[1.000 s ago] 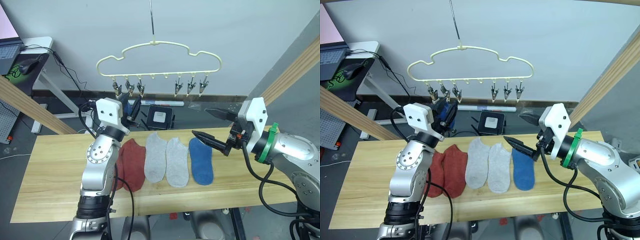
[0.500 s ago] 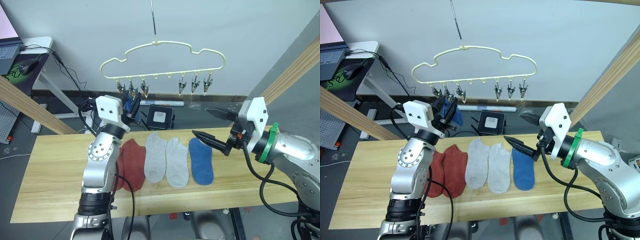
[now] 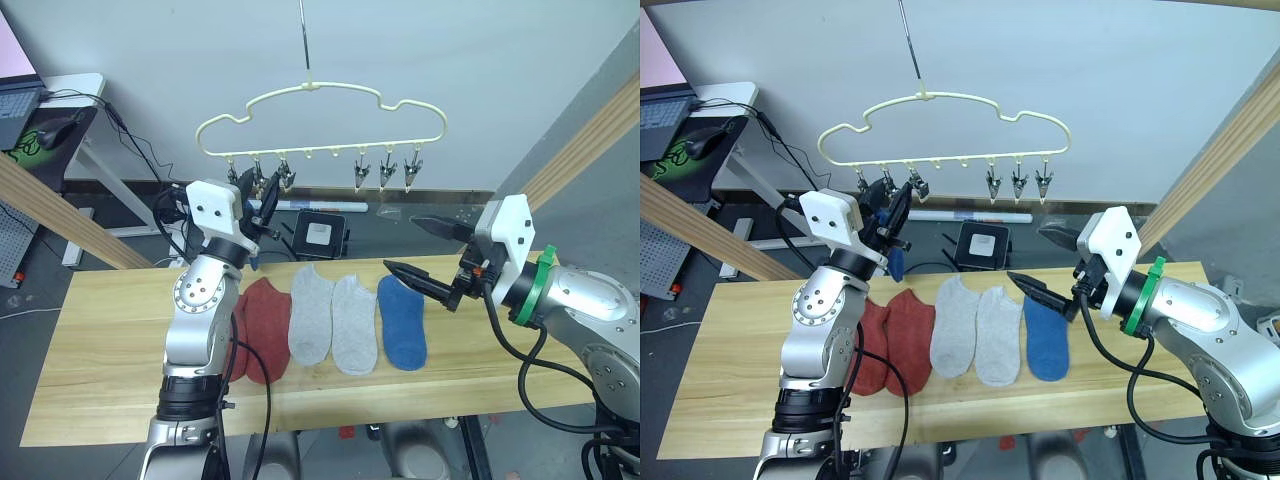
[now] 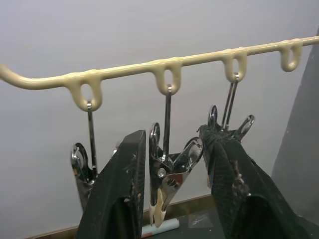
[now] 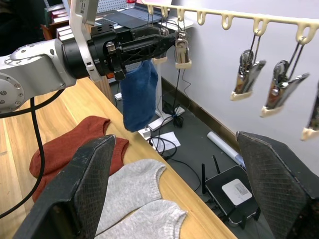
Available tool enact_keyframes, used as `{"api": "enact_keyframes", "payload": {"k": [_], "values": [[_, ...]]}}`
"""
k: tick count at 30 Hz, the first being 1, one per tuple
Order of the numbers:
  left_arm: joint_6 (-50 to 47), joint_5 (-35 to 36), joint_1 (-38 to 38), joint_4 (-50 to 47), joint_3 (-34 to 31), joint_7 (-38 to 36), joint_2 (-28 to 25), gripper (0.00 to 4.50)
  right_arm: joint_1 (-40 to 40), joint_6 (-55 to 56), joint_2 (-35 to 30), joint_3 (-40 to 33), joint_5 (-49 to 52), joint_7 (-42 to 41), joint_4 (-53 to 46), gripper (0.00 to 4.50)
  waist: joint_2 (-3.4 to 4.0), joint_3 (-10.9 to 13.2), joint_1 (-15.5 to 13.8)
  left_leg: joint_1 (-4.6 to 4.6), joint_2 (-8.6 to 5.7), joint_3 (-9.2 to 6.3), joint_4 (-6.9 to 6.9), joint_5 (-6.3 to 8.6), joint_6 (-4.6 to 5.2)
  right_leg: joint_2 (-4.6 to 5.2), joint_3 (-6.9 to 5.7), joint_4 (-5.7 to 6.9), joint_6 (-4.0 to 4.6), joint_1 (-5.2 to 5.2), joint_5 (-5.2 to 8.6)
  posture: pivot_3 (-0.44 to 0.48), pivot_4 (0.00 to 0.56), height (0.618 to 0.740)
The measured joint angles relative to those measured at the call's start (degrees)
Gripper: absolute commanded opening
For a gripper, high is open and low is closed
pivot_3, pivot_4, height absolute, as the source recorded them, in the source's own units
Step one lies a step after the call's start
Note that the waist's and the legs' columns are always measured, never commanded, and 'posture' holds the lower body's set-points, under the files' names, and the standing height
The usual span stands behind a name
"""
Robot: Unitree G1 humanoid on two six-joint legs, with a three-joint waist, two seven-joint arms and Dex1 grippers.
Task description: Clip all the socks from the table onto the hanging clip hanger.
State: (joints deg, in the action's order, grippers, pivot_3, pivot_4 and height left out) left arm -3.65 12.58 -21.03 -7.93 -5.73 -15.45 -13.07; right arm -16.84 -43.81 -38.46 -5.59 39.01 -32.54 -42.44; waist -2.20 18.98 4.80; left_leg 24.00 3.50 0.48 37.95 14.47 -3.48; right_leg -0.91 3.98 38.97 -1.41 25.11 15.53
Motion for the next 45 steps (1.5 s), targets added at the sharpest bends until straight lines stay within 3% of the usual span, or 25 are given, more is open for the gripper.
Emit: {"api": "enact_keyframes", "payload": {"k": [33,39,45], "values": [[0.0,0.0,-1.0,1.2,-0.3,0.8,-0.2,1.82,0.0,1.3,0.0,0.2,-0.8,0.0,0.1,4.07,0.0,0.0,0.0,0.0,0.0,0.02,-0.02,0.0,0.0,0.0,0.0,-0.02,-0.06,0.01,0.03,-0.199,0.357,0.74],[0.1,0.0,-1.1,1.5,-0.3,0.7,-0.3,0.62,0.0,1.4,0.0,0.2,-0.8,0.0,0.1,4.07,0.0,0.0,0.0,0.0,0.0,0.03,-0.02,0.0,0.0,0.0,0.0,-0.02,-0.06,0.01,0.04,-0.199,0.357,0.74],[0.2,0.0,-1.1,1.5,-0.3,0.3,-0.4,0.49,0.0,1.4,0.1,0.2,-1.0,0.1,0.1,4.07,0.0,0.0,0.0,0.0,0.0,0.03,-0.02,0.0,0.0,0.0,0.01,-0.02,-0.07,0.01,0.04,-0.199,0.356,0.74]]}}
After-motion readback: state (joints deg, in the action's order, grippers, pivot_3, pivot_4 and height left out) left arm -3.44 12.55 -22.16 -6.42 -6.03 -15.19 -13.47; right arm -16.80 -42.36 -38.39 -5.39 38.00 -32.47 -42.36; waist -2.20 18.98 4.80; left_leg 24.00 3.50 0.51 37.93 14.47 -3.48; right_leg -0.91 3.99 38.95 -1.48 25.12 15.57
